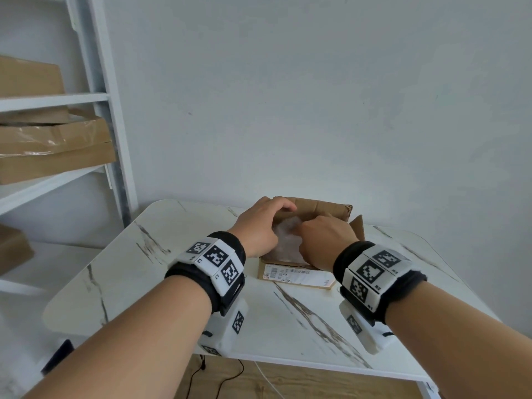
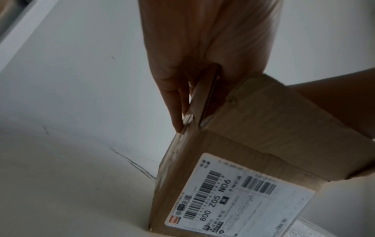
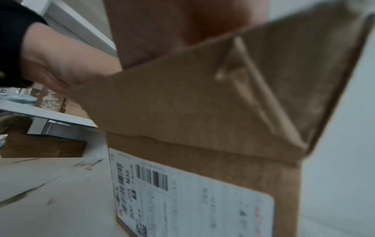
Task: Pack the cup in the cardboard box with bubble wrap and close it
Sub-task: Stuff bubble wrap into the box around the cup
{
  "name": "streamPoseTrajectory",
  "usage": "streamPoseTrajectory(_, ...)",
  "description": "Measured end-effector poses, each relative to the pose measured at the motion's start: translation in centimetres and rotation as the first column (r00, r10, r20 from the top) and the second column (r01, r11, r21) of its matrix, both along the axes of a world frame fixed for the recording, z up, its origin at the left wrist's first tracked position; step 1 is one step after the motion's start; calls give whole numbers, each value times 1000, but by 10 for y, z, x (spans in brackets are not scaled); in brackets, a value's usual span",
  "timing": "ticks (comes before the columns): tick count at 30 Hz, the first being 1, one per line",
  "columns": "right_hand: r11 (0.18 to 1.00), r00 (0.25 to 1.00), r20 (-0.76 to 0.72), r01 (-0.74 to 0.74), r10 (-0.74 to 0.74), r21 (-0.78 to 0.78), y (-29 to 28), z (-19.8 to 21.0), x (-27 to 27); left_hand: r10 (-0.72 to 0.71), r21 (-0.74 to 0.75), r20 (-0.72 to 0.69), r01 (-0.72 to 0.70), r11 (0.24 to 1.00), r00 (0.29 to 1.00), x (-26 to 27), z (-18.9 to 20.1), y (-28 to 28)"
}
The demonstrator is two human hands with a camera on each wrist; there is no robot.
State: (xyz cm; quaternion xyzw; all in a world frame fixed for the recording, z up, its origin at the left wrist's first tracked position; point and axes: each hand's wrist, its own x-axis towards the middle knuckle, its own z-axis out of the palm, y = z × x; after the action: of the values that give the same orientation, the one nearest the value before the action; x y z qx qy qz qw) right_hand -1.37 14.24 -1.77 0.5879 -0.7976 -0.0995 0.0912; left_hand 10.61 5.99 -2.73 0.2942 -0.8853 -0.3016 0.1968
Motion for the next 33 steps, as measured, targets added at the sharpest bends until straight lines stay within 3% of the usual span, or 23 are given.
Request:
streamPoseTrajectory(4, 1000, 995, -99, 8, -9, -13, 8, 7, 5, 6, -18, -3, -6, 1000, 1000, 0, 1, 2)
streamPoseTrajectory(10, 993, 993, 51, -99, 103, -65, 9, 11, 19, 4, -4, -38, -4, 1000, 999, 0, 0, 3)
streamPoseTrajectory(13, 998, 987, 148, -61, 64, -26, 8, 6, 20, -1, -14, -23, 0, 1000, 1000, 2, 1, 4)
streamPoseTrajectory(21, 995, 1000, 15, -12, 10, 103, -3, -2, 9, -14, -2, -4, 14, 1000, 1000, 4, 1, 3)
streamPoseTrajectory(24, 979, 996, 39, 69, -78, 190, -13, -4, 9, -23, 0, 2, 23, 1000, 1000, 3, 0, 2)
streamPoseTrajectory(27, 973, 992, 97, 56, -79, 225, -18, -3, 7, -16, 7, 11, 16, 1000, 1000, 1, 2, 0)
streamPoseTrajectory(30, 988, 979, 198, 20, -50, 152, -12, -2, 3, 0, 10, 6, 0, 1000, 1000, 0, 2, -1)
streamPoseTrajectory(33, 998, 967, 254, -13, 27, -57, 6, -1, -4, 12, 4, 7, -12, 1000, 1000, -1, 2, -1)
